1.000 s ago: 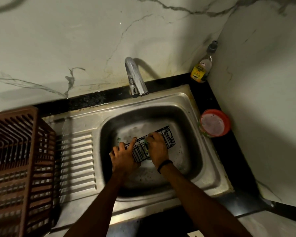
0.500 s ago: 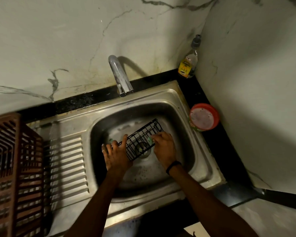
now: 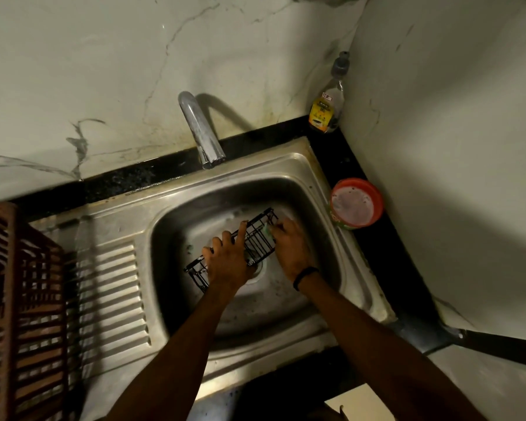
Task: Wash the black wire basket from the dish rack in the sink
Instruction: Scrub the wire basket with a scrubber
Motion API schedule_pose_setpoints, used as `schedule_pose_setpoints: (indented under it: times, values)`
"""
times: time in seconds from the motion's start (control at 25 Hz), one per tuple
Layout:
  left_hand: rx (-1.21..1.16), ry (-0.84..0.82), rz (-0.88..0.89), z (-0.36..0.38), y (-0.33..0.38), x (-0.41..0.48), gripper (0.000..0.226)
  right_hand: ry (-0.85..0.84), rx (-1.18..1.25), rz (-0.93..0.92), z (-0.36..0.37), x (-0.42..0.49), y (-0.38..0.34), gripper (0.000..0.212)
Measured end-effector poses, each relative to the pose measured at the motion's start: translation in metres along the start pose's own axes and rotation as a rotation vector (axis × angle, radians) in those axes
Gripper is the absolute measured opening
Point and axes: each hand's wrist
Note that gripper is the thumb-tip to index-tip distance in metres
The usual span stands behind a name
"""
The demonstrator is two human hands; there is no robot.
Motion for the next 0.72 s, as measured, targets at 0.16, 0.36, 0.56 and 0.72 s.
schedule_pose_setpoints:
  times: [0.16, 0.36, 0.56, 0.72]
  values:
    - [0.018, 0.002, -0.006, 0.0, 0.003, 0.0, 0.116, -0.064, 0.09, 0.061, 0.008, -0.007, 0.017, 0.012]
    - [0.01, -0.009, -0.041, 0.0, 0.0, 0.007, 0.119, -0.092, 0.143, 0.096, 0.001, 0.017, -0.017, 0.037]
    - [-0.019, 0.001, -0.033, 0.005, -0.001, 0.01, 0.118, -0.064, 0.156, 0.228, -0.013, -0.003, -0.001, 0.024]
    - [-0.105, 0.027, 0.009, 0.009, -0.011, 0.008, 0.13, 0.127, 0.226, 0.191, -0.018, 0.026, -0.045, 0.023]
Point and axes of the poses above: each hand's wrist, its own x-axis towards the middle knuckle, its own z-axis out of the palm, y = z × x, and after that the axes turned 7 degrees about z, right-handed
